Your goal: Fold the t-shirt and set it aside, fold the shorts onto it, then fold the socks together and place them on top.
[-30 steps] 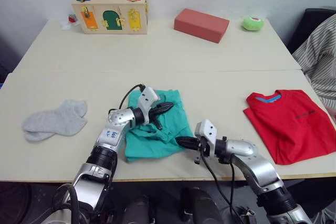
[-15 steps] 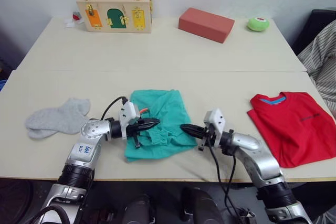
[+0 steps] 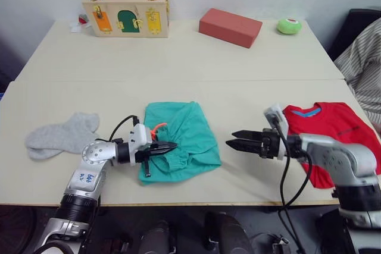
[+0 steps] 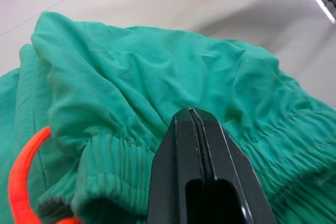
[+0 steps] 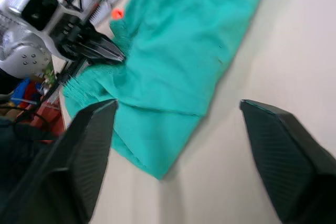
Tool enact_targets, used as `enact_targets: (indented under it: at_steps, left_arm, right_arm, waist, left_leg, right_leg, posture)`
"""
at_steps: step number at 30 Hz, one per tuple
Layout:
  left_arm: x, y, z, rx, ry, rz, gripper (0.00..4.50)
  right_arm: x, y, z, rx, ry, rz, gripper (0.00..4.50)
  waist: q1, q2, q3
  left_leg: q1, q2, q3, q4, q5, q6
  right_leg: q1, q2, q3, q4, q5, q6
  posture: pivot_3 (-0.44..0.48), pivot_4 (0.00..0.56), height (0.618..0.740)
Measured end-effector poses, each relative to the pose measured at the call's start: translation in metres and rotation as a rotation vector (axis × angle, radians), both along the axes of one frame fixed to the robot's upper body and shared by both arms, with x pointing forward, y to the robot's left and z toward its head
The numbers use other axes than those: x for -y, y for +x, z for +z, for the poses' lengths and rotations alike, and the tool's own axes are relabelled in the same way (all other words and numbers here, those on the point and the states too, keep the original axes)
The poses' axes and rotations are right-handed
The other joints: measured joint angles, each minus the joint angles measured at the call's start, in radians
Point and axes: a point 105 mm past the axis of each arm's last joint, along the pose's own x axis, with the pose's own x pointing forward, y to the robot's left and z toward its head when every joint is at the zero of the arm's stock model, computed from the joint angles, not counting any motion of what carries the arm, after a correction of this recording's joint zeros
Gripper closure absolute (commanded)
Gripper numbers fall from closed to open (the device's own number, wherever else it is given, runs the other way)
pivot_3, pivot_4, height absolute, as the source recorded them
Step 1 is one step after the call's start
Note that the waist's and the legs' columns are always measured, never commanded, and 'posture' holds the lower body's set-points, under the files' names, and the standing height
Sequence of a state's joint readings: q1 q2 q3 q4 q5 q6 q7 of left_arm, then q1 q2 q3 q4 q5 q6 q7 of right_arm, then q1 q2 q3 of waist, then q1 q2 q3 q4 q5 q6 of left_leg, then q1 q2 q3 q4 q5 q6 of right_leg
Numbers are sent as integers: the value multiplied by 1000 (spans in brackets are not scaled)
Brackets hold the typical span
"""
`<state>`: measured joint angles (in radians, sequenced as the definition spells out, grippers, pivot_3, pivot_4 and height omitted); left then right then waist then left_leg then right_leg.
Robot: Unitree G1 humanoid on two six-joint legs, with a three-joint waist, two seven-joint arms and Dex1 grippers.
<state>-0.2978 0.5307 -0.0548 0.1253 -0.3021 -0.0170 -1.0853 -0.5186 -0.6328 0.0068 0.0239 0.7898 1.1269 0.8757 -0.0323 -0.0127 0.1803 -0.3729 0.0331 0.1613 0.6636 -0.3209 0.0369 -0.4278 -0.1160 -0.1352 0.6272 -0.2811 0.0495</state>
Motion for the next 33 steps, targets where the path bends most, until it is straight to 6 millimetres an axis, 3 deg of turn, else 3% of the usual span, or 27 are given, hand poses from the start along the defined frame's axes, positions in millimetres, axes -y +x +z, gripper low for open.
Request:
enact_targets:
  at_steps: [3, 6, 12, 16, 21, 25, 30, 31, 33]
  left_arm:
    - [-1, -2, 0, 4, -16, -3, 4500]
    - [-2, -5, -3, 1, -18, -4, 4500]
    - [-4, -8, -6, 19, -19, 2, 4500]
    - [-6, -11, -7, 30, -32, 18, 4322]
    - [-6, -20, 18, 30, -122, 15, 3002]
    - [-3, -30, 47, 57, -168, -19, 1825]
    - [7, -30, 62, 67, -238, -32, 245]
    - [10, -31, 62, 61, -245, -39, 29]
    - [16, -31, 58, 45, -259, -53, 29]
  right_arm:
    - [-38, 10, -9, -106, 33, 58, 359]
    - [-63, 19, -8, -113, 29, 90, 936]
    - [-96, 33, -12, -168, 68, 97, 3059]
    - [-93, 32, -4, -148, 100, 116, 4394]
    - [-60, 6, 17, -96, 131, 189, 4500]
    - [0, -32, 49, -26, 40, 249, 4500]
    - [59, -47, 98, 125, -57, 134, 4500]
    - [70, -52, 100, 127, -88, 118, 4500]
    - [97, -60, 106, 121, -165, 68, 4500]
  waist:
    - [-2, 0, 0]
    - [1, 0, 0]
    - [0, 1, 0]
    - [0, 1, 0]
    - [6, 2, 1]
    - [9, 4, 2]
    - [7, 4, 3]
    - [9, 4, 3]
    - [13, 4, 3]
  left_leg:
    - [-1, 0, 0, 0, 1, -2]
    - [-1, 0, 1, 0, 2, -1]
    - [-2, -1, 1, 0, 1, 0]
    - [-2, -1, 1, 1, 1, 0]
    - [-5, -2, -2, 1, 0, 2]
    - [-7, -2, -3, 1, -3, 3]
    - [-6, -2, -3, 0, -3, 3]
    - [-6, -2, -3, 0, -3, 3]
    - [-6, -2, -3, 0, -2, 3]
  right_leg:
    - [-1, 1, -1, 1, 0, 0]
    - [-1, 1, -1, 1, 0, 0]
    - [-1, 0, 0, 0, 1, 1]
    - [-1, 0, 0, 0, 1, 2]
    - [-1, -1, -1, -3, 1, 2]
    - [-1, -1, -2, -7, 1, 3]
    - [0, 0, -2, -7, 2, 3]
    - [0, 0, -2, -7, 2, 3]
    - [0, 1, -2, -7, 2, 3]
  posture:
    - [0, 150, 740]
    - [0, 150, 740]
    - [0, 150, 740]
    - [0, 150, 740]
    - [0, 150, 740]
    - [0, 150, 740]
    - [0, 150, 740]
    - [0, 150, 740]
    - [0, 150, 740]
